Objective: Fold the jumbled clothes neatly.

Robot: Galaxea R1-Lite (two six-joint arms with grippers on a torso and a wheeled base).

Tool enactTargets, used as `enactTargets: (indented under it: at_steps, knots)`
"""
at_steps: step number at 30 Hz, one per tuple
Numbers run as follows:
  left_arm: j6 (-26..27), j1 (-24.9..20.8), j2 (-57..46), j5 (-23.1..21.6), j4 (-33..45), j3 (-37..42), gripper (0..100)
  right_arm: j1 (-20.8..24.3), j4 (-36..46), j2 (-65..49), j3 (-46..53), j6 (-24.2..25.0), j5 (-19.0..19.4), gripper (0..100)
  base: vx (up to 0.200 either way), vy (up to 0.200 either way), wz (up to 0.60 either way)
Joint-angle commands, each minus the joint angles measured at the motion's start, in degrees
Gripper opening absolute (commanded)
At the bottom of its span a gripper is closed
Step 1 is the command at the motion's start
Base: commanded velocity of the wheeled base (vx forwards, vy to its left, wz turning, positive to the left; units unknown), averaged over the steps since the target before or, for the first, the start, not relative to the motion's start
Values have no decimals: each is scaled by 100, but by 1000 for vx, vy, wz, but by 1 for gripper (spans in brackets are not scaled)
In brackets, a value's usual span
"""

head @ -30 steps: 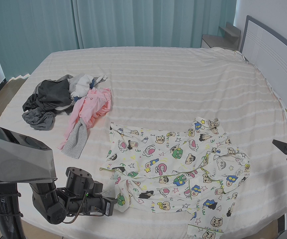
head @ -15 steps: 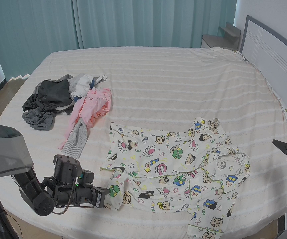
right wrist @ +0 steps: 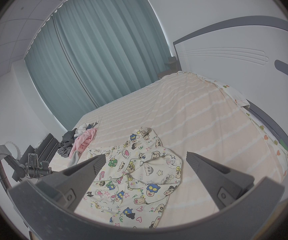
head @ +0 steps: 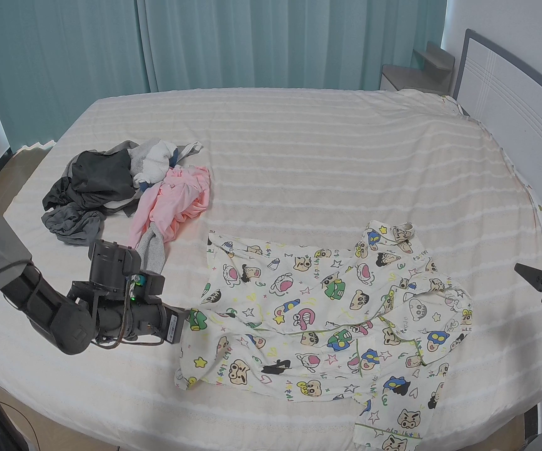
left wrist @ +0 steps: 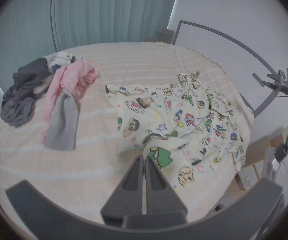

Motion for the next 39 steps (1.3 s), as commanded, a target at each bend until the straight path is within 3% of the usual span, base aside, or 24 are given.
enactTargets:
  at_steps: [1,7,21,24,37,38,39]
  knots:
    - [164,189,223,159,117,-448,0,3,-3,-1,2,1,3,100,0,0,0]
    - [577,391,584,458,117,-703,0,3,-3,-1,2,1,3,100,0,0,0]
    - [560,233,1366,651,65,-1459,0,3,-3,25,10,-7,3,100,0,0,0]
    - [560,172,1594,880,56,-1643,0,3,-3,16,2,-7,3,100,0,0,0]
    - [542,-30,1832,1152,-102,-1872,0,3,-3,16,10,-7,3,100,0,0,0]
    - [542,-39,1867,1214,-208,-1880,100,3,-3,16,10,-7,3,100,0,0,0]
    - [542,-48,1911,1231,-384,-1898,100,3,-3,16,10,-7,3,100,0,0,0]
